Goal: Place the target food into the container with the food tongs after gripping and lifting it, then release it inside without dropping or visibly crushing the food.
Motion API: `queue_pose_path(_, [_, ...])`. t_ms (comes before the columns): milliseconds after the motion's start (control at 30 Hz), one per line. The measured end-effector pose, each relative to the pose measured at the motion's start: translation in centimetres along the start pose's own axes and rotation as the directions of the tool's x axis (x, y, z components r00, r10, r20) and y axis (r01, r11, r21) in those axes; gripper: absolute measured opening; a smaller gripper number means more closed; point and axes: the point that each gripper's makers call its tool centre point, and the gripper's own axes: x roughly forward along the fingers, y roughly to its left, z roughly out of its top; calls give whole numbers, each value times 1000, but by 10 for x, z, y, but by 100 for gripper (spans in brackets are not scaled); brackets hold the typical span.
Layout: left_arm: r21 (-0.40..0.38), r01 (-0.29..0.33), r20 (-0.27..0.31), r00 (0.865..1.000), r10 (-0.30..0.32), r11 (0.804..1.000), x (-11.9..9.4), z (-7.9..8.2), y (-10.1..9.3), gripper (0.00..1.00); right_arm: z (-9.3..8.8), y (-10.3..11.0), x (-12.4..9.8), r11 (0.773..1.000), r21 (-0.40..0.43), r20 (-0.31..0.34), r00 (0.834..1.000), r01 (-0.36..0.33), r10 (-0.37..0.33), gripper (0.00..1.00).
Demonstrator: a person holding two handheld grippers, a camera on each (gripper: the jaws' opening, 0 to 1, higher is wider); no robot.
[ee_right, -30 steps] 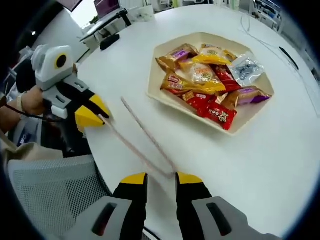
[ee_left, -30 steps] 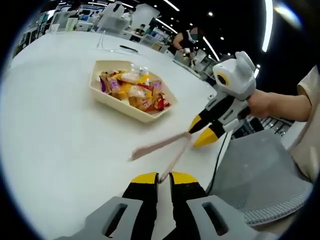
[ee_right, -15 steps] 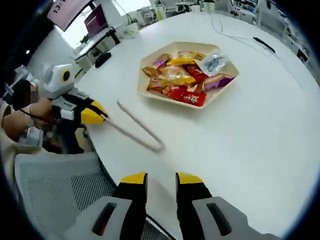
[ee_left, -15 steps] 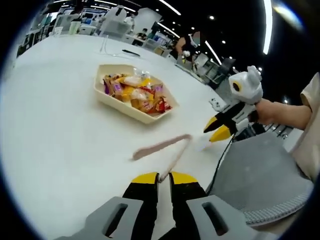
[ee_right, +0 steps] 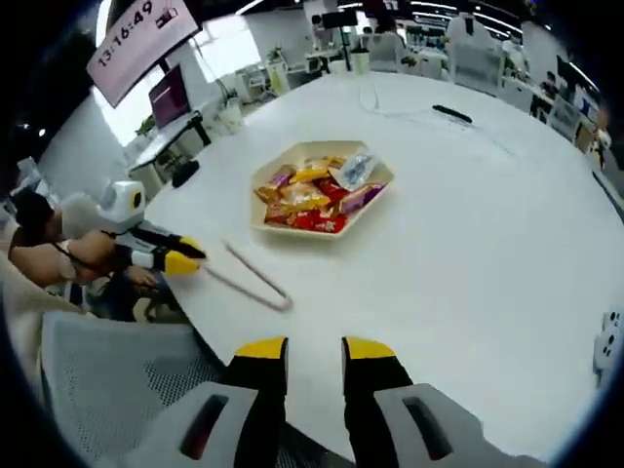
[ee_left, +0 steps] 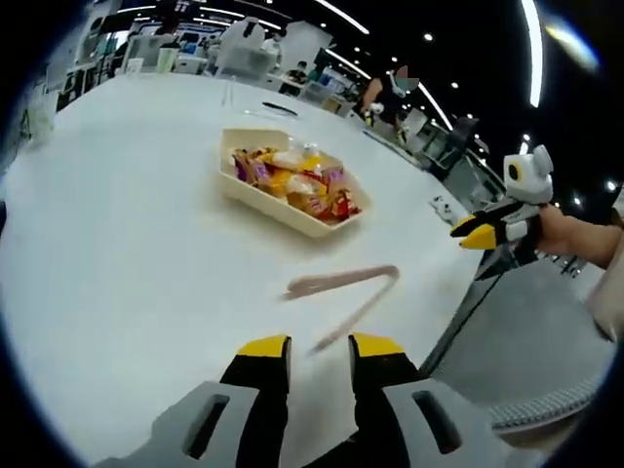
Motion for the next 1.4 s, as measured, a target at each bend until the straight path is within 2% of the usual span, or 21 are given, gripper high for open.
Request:
queue_pose_path(33, [1,-6,7,1000,6,1000,-2,1,0,29,4,1,-3,1000,9,25,1000,-2,2,24])
queue_pose_path(100, [-17,-28,68,997,29,999,-17,10,-3,32,18,7,-15,1000,-7,115,993,-3,3,31])
queue_pose_path(133, [-23,-35,79,996,36,999,-22,12,-4,33,21,9,-20,1000,-8,142,990,4,-2,34])
queue_pose_path(233, [-32,-60,130,989,63,998,-38,19,-9,37,33,14,-35,1000,5,226,974,-3,2,41])
queue_pose_path(367, [-22,-100,198,975,102,995,-61,33,-16,45,41,14,-56,1000,-3,295,955,18,-16,48])
queue_pose_path(400, [-16,-138,232,963,138,990,-69,41,-14,48,43,14,-59,1000,-4,306,952,22,-20,50])
queue_pose_path(467, [-10,-167,274,948,164,986,-80,50,-16,55,49,11,-70,999,-1,343,938,42,-39,53])
queue_pose_path(567, [3,-220,348,915,205,976,-100,70,-19,65,60,4,-88,998,12,408,910,67,-66,58])
queue_pose_path(700, [30,-263,404,886,229,964,-118,88,-28,72,71,-4,-105,996,23,463,882,84,-86,66])
queue_pose_path(733, [40,-284,434,869,239,958,-127,97,-33,74,78,-6,-113,995,28,493,865,92,-94,68])
queue_pose_path(767, [43,-290,441,864,242,956,-129,100,-34,76,82,-7,-117,995,29,506,857,93,-95,70])
queue_pose_path(833, [47,-308,473,845,251,950,-138,110,-41,80,92,-9,-128,995,39,553,827,94,-100,73])
queue_pose_path(867, [53,-319,491,833,254,946,-142,115,-43,81,95,-9,-130,995,41,566,819,94,-100,75])
queue_pose_path(900, [56,-327,510,822,254,944,-148,121,-48,82,104,-10,-138,995,54,605,789,89,-104,77])
queue_pose_path(933, [57,-329,516,818,254,943,-149,122,-49,83,105,-10,-139,994,58,612,784,88,-105,79])
queue_pose_path(1033, [60,-346,547,796,259,936,-158,130,-53,85,110,-11,-143,994,71,629,769,89,-113,82])
queue_pose_path(1133, [46,-349,579,773,259,936,-166,135,-57,91,117,-10,-151,992,90,657,743,87,-125,84])
queue_pose_path(1200, [55,-371,622,739,259,927,-175,141,-58,98,121,-10,-158,991,97,682,719,90,-132,85])
queue_pose_path(1267, [57,-378,625,736,262,924,-178,140,-59,99,124,-11,-164,990,104,702,698,98,-143,88])
queue_pose_path(1300, [56,-381,633,728,262,923,-180,141,-59,99,126,-14,-169,987,113,718,677,115,-161,90])
queue_pose_path(1400, [60,-381,652,715,253,923,-184,144,-60,99,127,-18,-177,981,122,740,645,149,-190,92])
